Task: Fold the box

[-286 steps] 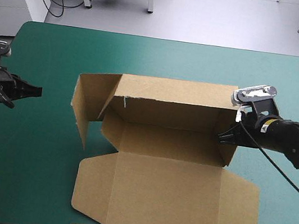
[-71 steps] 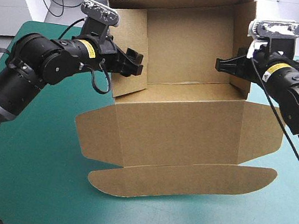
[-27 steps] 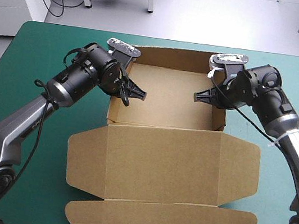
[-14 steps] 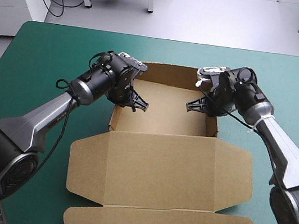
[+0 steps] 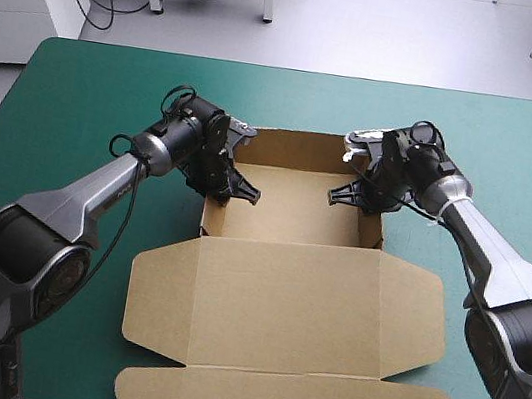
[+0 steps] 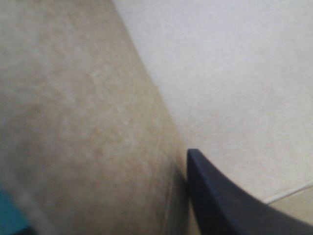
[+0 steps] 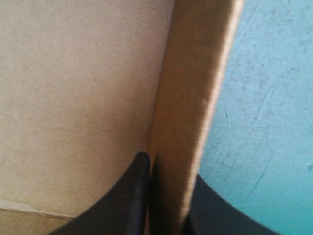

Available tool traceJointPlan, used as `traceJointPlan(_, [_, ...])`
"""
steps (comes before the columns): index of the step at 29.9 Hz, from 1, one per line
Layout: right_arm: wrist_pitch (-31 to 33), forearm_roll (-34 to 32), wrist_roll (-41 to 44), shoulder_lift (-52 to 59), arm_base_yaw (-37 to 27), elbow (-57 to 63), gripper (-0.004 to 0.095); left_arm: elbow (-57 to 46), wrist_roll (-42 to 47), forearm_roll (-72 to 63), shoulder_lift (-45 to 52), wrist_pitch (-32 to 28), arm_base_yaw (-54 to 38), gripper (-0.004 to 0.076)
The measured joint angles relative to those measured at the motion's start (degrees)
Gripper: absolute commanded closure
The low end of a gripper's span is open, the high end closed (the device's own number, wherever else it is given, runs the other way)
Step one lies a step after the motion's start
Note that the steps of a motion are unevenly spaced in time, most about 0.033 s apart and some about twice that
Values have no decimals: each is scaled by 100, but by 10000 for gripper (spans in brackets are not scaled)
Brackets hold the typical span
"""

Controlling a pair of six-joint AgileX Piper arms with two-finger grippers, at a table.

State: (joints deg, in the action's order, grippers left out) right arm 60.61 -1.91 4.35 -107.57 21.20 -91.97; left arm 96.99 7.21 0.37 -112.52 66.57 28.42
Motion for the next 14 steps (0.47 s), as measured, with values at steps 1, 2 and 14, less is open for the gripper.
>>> traceJointPlan(1, [-14, 37, -38, -6, -13, 0, 405, 0, -60, -37, 0, -14, 6, 80])
traceJointPlan(2, [-20, 106, -92, -11, -19, 0, 329, 0, -114, -37, 0, -28, 17, 5])
traceJointPlan(14, [-38, 262, -253, -12, -32, 0, 89, 0, -213, 33, 29, -133, 68, -8])
